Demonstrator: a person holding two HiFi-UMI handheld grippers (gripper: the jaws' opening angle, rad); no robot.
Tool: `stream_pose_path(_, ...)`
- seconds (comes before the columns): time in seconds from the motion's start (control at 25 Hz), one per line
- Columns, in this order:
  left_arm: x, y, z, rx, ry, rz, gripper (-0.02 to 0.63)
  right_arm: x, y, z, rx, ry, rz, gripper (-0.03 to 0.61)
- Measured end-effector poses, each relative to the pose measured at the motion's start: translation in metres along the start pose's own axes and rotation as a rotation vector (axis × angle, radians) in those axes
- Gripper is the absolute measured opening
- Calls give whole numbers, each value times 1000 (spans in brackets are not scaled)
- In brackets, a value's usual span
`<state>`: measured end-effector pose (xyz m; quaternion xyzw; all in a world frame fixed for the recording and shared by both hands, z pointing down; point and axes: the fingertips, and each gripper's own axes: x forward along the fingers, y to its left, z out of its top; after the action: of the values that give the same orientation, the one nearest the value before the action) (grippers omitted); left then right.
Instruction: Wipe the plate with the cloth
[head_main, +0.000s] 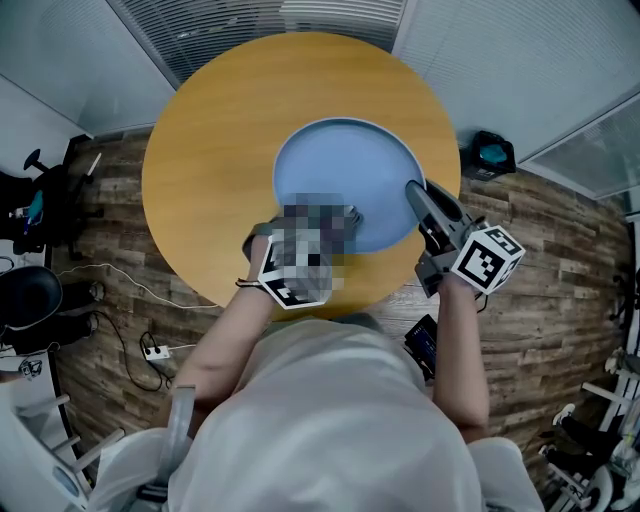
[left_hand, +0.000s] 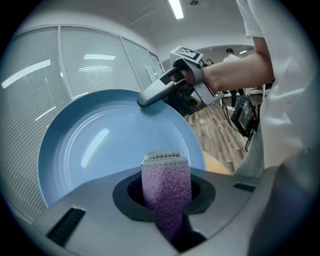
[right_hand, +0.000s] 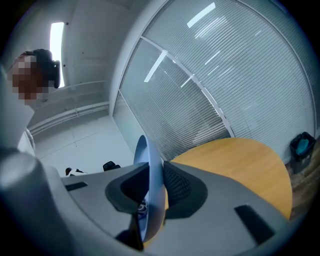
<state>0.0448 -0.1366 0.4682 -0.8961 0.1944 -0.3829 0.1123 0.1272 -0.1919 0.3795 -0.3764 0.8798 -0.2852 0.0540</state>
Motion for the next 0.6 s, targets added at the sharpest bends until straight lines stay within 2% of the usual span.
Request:
stream_pose_path(0.12, 0, 1, -2, -86, -25, -25, 76, 3, -2, -1, 3, -11, -2, 74)
stream_pose_path(0.28, 4, -8, 1, -155, -51, -63, 76, 3, -2, -2, -8, -3, 0, 74)
stream_pose_path(0.6, 9, -22, 4, -178, -68, -129, 77, 9, 1, -3, -2, -6, 1, 75)
